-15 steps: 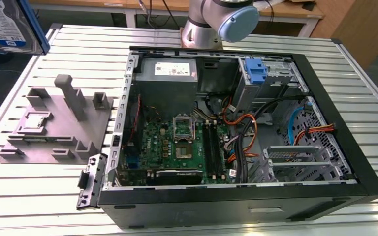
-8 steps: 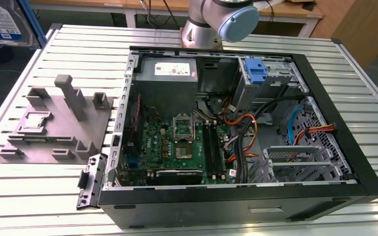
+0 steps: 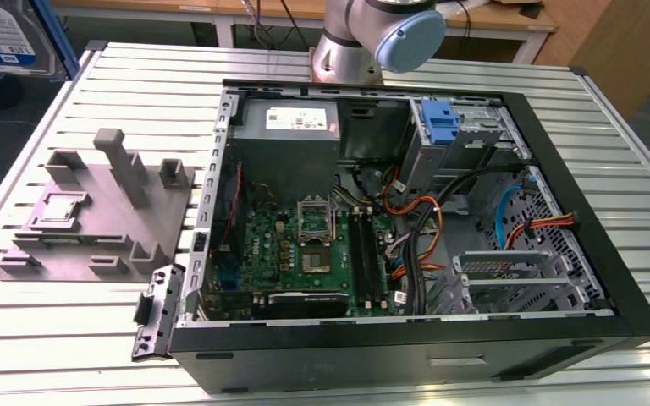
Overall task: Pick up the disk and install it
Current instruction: 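Pick up the disk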
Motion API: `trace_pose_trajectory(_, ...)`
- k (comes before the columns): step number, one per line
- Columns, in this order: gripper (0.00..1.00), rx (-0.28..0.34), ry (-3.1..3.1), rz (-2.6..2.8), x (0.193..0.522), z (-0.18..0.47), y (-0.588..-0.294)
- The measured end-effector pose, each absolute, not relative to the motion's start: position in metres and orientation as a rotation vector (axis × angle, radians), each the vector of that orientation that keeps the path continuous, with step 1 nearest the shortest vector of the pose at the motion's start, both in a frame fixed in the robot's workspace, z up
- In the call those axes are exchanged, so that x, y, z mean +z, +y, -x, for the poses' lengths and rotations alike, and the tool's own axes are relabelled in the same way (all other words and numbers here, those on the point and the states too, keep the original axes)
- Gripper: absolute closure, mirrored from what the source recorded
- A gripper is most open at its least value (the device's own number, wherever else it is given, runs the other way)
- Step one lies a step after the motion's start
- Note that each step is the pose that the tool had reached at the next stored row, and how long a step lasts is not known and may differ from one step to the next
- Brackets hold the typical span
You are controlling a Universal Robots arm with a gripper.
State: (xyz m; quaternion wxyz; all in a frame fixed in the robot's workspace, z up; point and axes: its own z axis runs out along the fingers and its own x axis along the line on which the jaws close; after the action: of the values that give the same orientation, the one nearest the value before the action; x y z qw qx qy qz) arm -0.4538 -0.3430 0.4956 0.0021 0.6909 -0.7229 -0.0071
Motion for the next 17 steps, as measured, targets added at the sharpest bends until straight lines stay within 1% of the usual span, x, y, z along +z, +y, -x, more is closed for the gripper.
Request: trace_pose_trajectory(17,0.64,-0.022,-2.268,-2.168,0.496,0.431,-0.343)
